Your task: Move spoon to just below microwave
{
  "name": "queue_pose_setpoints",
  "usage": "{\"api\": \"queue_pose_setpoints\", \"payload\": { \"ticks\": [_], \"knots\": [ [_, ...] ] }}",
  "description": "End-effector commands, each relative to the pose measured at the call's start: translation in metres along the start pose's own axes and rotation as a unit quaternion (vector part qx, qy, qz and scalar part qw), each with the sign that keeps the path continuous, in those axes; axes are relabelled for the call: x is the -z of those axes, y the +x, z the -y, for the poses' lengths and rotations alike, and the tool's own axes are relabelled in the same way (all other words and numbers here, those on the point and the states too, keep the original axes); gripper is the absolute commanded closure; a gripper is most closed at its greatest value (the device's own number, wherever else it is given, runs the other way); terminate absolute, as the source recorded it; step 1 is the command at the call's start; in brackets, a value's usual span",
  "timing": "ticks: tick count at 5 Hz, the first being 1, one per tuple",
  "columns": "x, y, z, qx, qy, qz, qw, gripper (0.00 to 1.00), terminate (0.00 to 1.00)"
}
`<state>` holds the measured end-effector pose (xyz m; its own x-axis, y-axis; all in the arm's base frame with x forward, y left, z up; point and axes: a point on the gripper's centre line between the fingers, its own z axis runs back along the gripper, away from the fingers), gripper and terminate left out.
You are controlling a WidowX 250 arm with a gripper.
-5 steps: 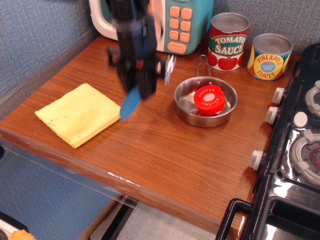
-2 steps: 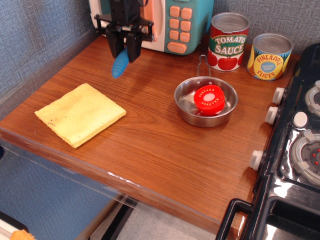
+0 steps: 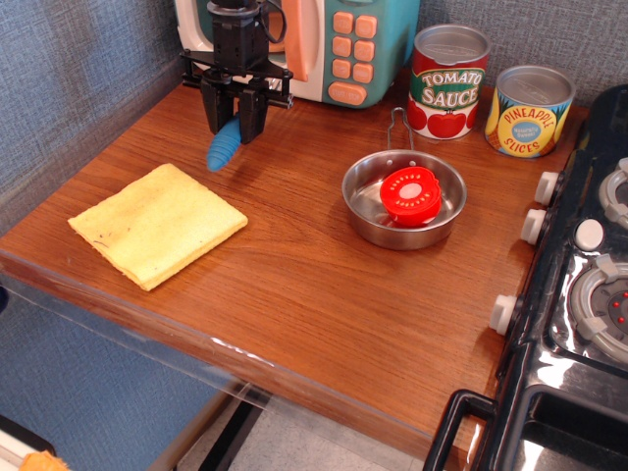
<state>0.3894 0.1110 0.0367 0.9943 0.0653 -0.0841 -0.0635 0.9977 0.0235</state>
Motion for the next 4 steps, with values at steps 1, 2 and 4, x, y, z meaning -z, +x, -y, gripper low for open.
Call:
{"api": "queue_pose_setpoints", "payload": {
  "ticks": [1,2,4],
  "knots": [
    [0.001,-0.001,-0.005,0.005,0.021,-0.011,0.9997,0.0,0.0],
    [0.002,-0.001,-0.003,0.014,0.021,-0.012,0.9996,0.0,0.0],
    [-0.035,-0.021,0.001,0.043,0.011,0.084,0.9954,0.0,0.0]
  ]
}}
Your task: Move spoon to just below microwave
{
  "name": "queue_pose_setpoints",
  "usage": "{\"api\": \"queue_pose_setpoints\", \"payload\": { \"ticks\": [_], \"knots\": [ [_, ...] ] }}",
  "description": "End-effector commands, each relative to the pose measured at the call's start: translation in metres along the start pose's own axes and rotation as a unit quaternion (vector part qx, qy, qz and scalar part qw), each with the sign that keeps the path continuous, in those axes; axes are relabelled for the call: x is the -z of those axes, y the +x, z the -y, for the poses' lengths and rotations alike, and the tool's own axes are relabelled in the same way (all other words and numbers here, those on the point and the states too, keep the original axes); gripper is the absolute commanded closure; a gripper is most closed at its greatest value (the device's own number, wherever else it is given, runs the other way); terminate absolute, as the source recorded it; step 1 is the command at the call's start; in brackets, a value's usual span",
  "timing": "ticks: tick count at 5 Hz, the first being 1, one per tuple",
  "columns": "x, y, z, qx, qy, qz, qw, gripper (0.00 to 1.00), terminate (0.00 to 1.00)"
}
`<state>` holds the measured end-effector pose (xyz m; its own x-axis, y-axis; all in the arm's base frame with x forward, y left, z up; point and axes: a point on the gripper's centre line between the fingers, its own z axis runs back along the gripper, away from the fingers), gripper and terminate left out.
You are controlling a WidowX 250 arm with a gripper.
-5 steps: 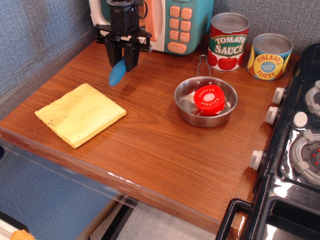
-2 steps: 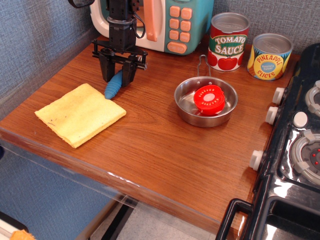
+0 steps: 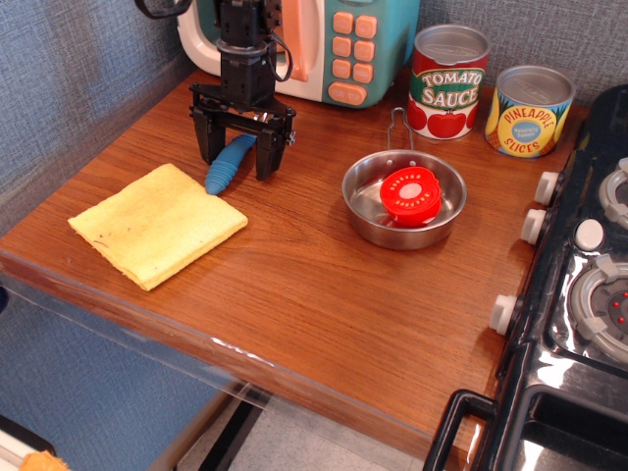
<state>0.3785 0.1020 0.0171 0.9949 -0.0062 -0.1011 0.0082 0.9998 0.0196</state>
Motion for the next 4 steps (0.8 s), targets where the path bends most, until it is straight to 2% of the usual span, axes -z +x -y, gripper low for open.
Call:
{"api": "queue_pose_setpoints", "payload": {
  "ticks": [1,2,3,4],
  "knots": [
    [-0.0666,-0.0296,-0.0016,0.02,0.003,0.112,0.9935,0.0,0.0],
    [-0.0636,-0.0359,0.0017,0.028,-0.005,0.106,0.994,0.0,0.0],
    [-0.0608,-0.036,0.0021,0.037,0.012,0.1,0.9942,0.0,0.0],
    [-0.0608,-0.036,0.0021,0.037,0.012,0.1,0.9942,0.0,1.0]
  ]
}}
